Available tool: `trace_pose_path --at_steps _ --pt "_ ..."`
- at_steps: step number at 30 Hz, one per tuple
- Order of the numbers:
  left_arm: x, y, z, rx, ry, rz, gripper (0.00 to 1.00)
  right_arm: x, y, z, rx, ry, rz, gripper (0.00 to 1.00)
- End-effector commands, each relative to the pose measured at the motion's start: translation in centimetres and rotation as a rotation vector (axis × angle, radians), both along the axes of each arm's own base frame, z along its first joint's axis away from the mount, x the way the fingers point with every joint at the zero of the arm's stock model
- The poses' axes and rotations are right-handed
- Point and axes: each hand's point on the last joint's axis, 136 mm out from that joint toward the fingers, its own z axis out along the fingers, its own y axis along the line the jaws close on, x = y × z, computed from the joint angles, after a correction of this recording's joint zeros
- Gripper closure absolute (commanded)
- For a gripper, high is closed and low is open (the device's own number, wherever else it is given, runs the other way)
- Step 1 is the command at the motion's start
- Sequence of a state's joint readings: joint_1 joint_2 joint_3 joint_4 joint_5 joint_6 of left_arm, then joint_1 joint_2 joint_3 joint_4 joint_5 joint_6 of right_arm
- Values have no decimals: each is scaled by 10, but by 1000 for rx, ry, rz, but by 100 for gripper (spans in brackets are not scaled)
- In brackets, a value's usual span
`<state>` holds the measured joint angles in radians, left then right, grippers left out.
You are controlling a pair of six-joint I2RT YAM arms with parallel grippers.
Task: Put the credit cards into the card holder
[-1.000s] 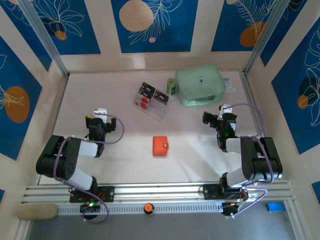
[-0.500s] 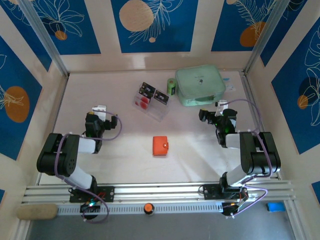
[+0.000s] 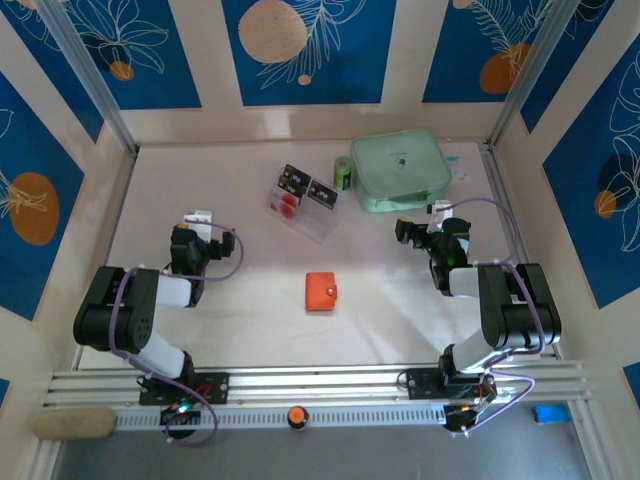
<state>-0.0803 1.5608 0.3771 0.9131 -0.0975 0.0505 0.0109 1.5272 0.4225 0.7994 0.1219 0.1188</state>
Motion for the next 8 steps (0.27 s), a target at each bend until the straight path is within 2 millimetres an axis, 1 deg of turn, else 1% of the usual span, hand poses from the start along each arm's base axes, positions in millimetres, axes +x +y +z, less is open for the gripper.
trace_pose_path --at_steps 1,8 --pt "1 4 4 -13 -24 18 0 1 1 0 -11 -2 16 1" --pt "1 4 4 -14 -24 18 0 -1 1 2 -4 -11 21 1"
